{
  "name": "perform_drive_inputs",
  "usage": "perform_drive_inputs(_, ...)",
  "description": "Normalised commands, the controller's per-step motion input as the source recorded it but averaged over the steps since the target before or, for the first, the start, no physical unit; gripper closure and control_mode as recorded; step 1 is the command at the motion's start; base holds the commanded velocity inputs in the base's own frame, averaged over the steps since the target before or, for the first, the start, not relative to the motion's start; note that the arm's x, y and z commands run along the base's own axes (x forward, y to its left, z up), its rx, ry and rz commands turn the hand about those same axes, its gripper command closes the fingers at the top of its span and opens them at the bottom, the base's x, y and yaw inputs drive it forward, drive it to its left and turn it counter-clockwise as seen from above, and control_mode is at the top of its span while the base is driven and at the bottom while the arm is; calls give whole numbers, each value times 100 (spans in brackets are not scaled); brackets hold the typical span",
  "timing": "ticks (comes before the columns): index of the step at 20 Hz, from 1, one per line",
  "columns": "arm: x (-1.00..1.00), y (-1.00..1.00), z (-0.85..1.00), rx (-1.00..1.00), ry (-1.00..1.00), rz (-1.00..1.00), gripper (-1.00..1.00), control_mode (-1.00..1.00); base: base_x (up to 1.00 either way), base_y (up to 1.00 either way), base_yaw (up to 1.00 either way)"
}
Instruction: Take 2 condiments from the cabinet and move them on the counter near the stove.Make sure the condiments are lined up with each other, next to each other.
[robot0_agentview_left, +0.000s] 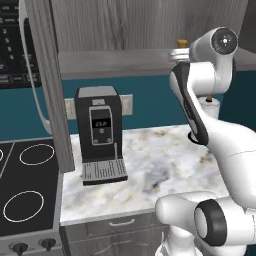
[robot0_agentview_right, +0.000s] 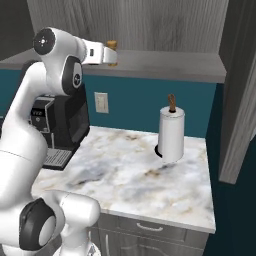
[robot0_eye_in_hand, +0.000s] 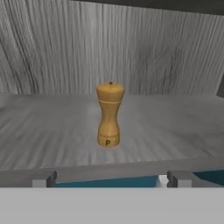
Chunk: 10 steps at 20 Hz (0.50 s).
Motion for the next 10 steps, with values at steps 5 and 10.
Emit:
perform_drive_inputs(5,27,-10,3,0,0,-1,-100,-100,0,0,0)
perform_drive_inputs(10,33,-2,0,0,0,0,-100,-100,0,0,0)
